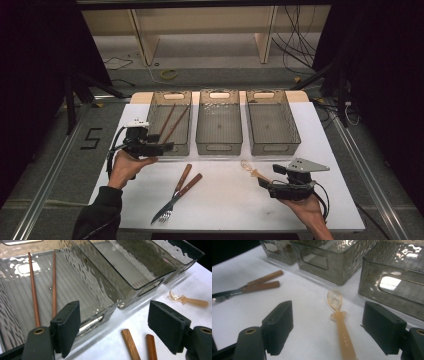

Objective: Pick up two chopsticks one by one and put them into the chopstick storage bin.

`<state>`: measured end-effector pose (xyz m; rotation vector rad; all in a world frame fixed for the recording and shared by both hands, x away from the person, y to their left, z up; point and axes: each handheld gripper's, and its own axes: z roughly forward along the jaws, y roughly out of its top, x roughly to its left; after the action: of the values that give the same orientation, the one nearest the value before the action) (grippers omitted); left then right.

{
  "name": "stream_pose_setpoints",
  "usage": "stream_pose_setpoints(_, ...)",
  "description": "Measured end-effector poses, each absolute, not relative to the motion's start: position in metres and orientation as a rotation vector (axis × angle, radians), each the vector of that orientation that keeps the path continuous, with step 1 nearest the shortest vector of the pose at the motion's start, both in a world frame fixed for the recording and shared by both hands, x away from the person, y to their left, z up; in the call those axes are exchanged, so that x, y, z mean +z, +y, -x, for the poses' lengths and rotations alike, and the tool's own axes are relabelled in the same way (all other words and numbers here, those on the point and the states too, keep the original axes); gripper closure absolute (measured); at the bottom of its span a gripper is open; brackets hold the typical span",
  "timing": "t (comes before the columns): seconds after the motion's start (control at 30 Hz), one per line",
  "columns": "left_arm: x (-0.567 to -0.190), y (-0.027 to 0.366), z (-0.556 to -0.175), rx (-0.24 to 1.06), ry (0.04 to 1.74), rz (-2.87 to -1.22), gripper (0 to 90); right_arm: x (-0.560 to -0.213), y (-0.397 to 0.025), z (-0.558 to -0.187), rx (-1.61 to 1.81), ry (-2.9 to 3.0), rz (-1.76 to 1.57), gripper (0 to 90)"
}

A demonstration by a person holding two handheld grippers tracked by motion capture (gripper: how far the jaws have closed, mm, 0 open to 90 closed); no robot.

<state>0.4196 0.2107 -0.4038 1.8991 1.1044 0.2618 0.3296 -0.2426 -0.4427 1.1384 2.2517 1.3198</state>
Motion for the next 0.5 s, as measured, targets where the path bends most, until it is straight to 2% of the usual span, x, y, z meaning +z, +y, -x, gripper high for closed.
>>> stream_pose_setpoints(0.33, -0.416, 0.207, -0.401, 0.271, 1.06, -1.842, 22.5, -0.444, -0.231, -0.352, 1.106, 2.406, -1.114, 29.1)
stream_pose_setpoints(0.5, -0.419, 0.205, -0.393, 0.291, 1.038, -1.823, 22.4, -0.445, -0.227, -0.361, 1.001, 2.474, -1.123, 33.8)
